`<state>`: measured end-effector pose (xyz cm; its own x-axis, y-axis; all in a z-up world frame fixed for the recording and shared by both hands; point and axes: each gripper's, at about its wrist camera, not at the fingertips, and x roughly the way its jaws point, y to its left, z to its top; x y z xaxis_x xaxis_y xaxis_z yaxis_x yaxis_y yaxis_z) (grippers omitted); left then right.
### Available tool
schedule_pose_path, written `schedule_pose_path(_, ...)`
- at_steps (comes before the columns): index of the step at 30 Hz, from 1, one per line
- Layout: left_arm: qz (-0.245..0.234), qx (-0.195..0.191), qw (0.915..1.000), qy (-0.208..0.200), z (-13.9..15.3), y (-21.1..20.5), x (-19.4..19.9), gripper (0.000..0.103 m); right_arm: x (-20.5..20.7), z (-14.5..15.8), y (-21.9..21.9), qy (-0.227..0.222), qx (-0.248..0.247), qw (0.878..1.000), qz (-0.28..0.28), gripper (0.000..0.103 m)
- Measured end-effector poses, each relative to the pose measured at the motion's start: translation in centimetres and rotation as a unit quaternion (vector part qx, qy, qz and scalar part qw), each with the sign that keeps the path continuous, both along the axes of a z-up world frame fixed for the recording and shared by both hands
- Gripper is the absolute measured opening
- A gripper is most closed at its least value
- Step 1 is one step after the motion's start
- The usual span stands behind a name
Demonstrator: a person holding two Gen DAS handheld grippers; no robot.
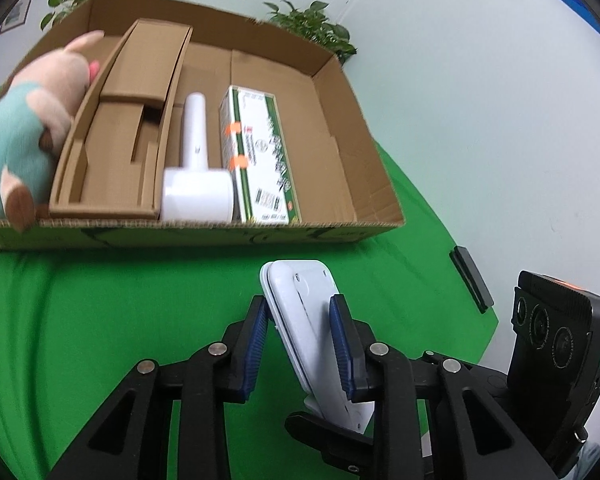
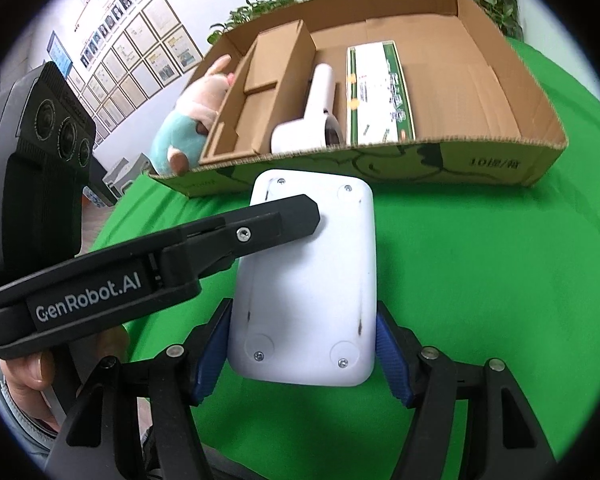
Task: Organize objects
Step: 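Lift the white device with the left gripper and carry it over the box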
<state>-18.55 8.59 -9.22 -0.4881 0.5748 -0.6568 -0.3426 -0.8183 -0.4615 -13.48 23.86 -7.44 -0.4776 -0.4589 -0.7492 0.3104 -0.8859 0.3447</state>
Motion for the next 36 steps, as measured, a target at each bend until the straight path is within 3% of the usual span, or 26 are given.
schedule_pose_path(16,-0.004,-0.011,0.9967,0.081,8.5,1.0,-3.9,0.028,-3.6,6.4,1.0,0.086,-0.014,0.996,-0.006,0.066)
schedule_pose_path(22,-0.027,-0.018,0.9938,0.106,12.0,3.1,-8.8,0.028,-7.5,8.9,2.3,0.112,-0.017,0.993,-0.025,0.066)
schedule_pose_path(26,-0.04,-0.017,0.9939,0.102,13.5,4.4,-12.7,0.028,-10.8,10.0,3.2,0.117,-0.012,0.992,-0.036,0.066)
schedule_pose_path(30,-0.045,-0.028,0.995,0.085,13.0,6.4,-15.9,0.028,-13.7,9.3,4.4,0.096,-0.014,0.995,-0.035,0.066)
schedule_pose_path(36,-0.047,-0.045,0.9973,0.032,8.1,9.1,-19.3,0.028,-16.1,5.2,6.3,0.035,-0.028,0.998,-0.031,0.066)
